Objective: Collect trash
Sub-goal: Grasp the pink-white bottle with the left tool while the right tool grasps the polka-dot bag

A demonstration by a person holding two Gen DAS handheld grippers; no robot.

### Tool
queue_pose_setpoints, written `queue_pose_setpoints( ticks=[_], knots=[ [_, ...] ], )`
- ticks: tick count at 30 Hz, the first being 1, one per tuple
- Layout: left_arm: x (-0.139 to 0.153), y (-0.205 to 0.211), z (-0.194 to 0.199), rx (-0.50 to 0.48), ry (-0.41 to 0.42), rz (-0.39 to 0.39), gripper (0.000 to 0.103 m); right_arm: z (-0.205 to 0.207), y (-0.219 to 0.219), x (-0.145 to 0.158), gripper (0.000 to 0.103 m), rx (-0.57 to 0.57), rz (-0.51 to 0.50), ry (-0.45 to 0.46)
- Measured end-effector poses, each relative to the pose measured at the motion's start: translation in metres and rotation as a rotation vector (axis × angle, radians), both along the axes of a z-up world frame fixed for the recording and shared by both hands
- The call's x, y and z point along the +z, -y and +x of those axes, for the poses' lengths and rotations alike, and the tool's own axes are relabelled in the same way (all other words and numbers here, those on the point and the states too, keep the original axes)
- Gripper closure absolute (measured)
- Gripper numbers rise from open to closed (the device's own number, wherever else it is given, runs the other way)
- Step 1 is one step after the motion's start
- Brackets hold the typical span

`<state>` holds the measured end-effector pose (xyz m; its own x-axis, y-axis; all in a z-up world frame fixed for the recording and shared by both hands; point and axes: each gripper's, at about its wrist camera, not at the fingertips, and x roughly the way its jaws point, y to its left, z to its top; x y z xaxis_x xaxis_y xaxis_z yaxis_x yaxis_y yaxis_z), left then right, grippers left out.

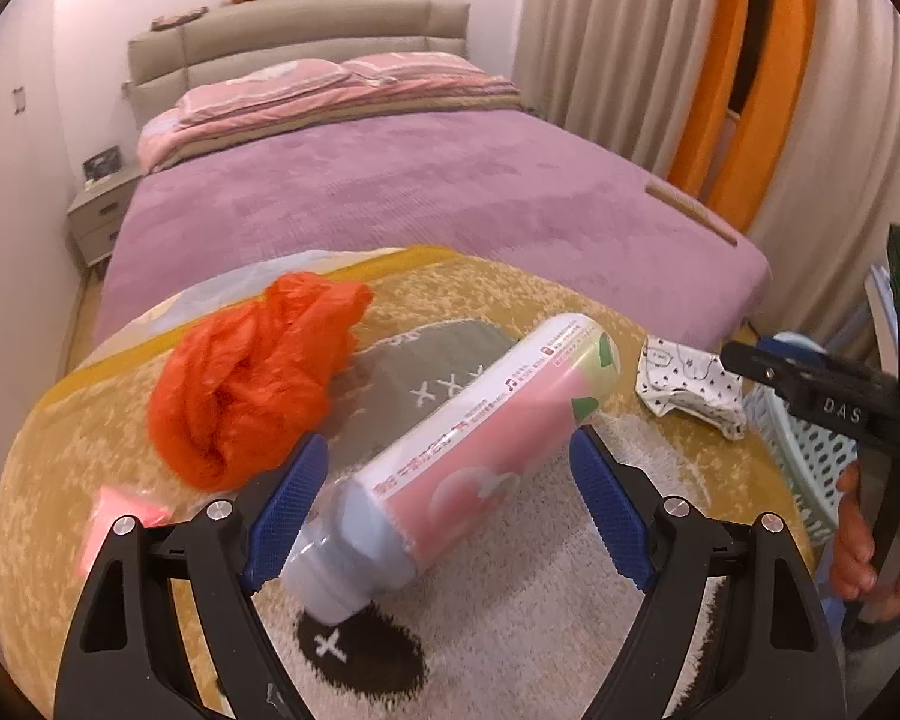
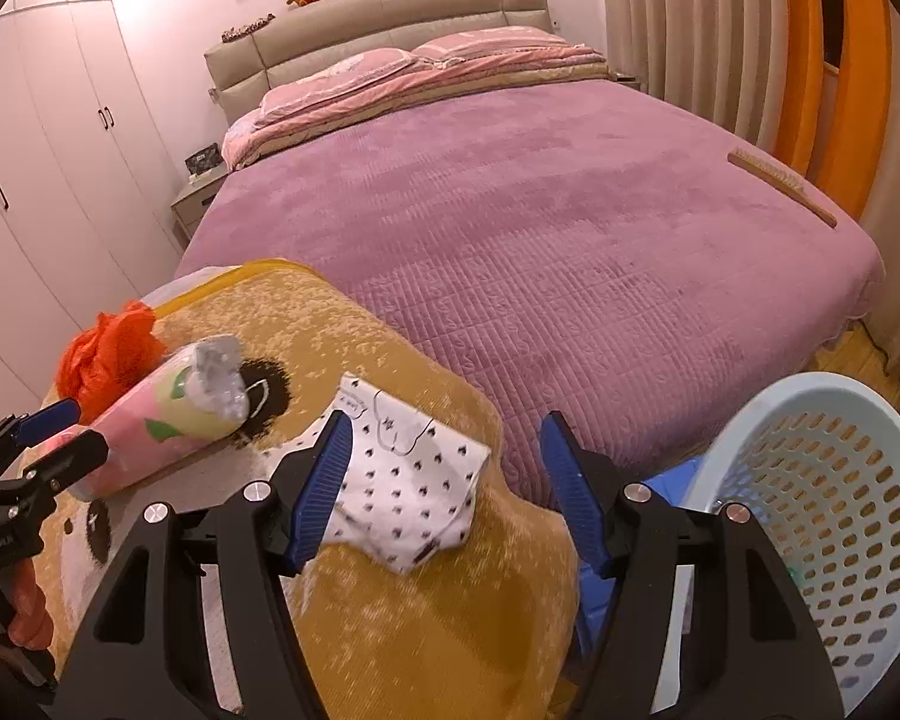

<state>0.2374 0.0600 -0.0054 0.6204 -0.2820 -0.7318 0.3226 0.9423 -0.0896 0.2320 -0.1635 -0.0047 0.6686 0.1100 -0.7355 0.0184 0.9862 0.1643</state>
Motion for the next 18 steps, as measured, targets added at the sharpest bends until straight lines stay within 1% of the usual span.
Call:
queue_pose_setpoints(
  ticks=[4, 7, 10, 12, 13, 14, 15, 18],
  knots=[
    [-0.008, 0.005, 0.006, -0.029, -0.026, 0.012, 0.027, 0.01, 0.0, -0.01, 0.041, 0.018, -0.004, -0.022],
    [-0.011, 0.011, 0.006, -0.04, -0.022, 0.052, 0.027, 0.014, -0.002, -0.017, 0.041, 0.039, -0.008, -0.032],
    [-0.012, 0.014, 0.003, -0.061, -0.037, 0.064, 0.034, 0.012, -0.006, -0.018, 0.042, 0.071, -0.001, -0.035],
    [-0.011, 0.014, 0.0, -0.072, -0.05, 0.065, 0.036, 0.007, -0.012, -0.015, 0.055, 0.102, -0.008, -0.027],
    [-0.011, 0.014, -0.001, -0.074, -0.053, 0.067, 0.039, 0.004, -0.015, -0.014, 0.058, 0.119, -0.017, -0.024],
    [-0.011, 0.013, -0.004, -0.068, -0.057, 0.074, 0.043, 0.0, -0.019, -0.012, 0.064, 0.139, -0.026, -0.02],
    [-0.012, 0.013, -0.005, -0.062, -0.065, 0.077, 0.045, -0.003, -0.023, -0.012, 0.07, 0.158, -0.035, -0.02],
    [-0.015, 0.009, -0.01, -0.059, -0.1, 0.046, 0.047, -0.017, -0.041, -0.011, 0.071, 0.223, -0.078, -0.016]
  ],
)
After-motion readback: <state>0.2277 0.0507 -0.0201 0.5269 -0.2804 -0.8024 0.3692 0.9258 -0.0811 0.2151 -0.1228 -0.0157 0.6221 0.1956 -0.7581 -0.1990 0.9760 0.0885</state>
